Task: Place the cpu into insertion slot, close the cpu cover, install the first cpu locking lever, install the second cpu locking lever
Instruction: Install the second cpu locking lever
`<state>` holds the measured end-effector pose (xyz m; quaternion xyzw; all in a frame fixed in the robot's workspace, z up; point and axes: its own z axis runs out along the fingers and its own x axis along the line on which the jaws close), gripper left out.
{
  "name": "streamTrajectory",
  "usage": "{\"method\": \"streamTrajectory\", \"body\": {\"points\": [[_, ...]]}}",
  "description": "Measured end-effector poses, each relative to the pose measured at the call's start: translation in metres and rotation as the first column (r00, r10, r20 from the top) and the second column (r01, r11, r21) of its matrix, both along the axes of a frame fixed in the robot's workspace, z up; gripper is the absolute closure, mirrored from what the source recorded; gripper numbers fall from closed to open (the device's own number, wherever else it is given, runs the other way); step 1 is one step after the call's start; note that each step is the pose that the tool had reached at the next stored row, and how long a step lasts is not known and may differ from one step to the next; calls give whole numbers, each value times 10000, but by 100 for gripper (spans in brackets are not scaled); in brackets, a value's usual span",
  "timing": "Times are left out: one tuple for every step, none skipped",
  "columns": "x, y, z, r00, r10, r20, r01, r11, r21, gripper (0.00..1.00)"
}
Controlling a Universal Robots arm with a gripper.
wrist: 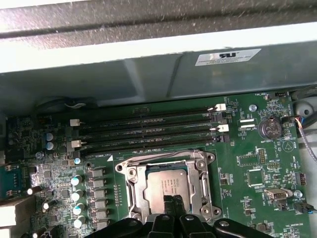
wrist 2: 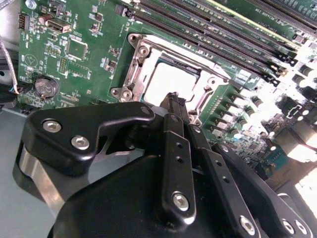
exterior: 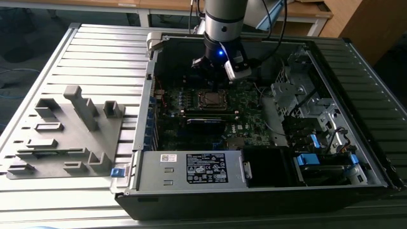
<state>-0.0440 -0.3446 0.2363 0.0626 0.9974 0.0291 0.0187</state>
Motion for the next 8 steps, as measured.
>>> {"method": "streamTrajectory", "body": {"points": [[0,0,1,10000,0,1,0,10000,1,89],[0,0,1,10000,0,1,0,10000,1,89],[0,0,2,10000,0,0,0,10000,1,89],[0,0,2,10000,0,0,0,10000,0,89],[0,0,3,10000,0,0,0,10000,-1,89],[0,0,3,10000,0,0,0,10000,-1,89],[0,0,5,10000,0,1,0,10000,-1,89],[0,0,7,10000,0,1,0,10000,-1,89]]}}
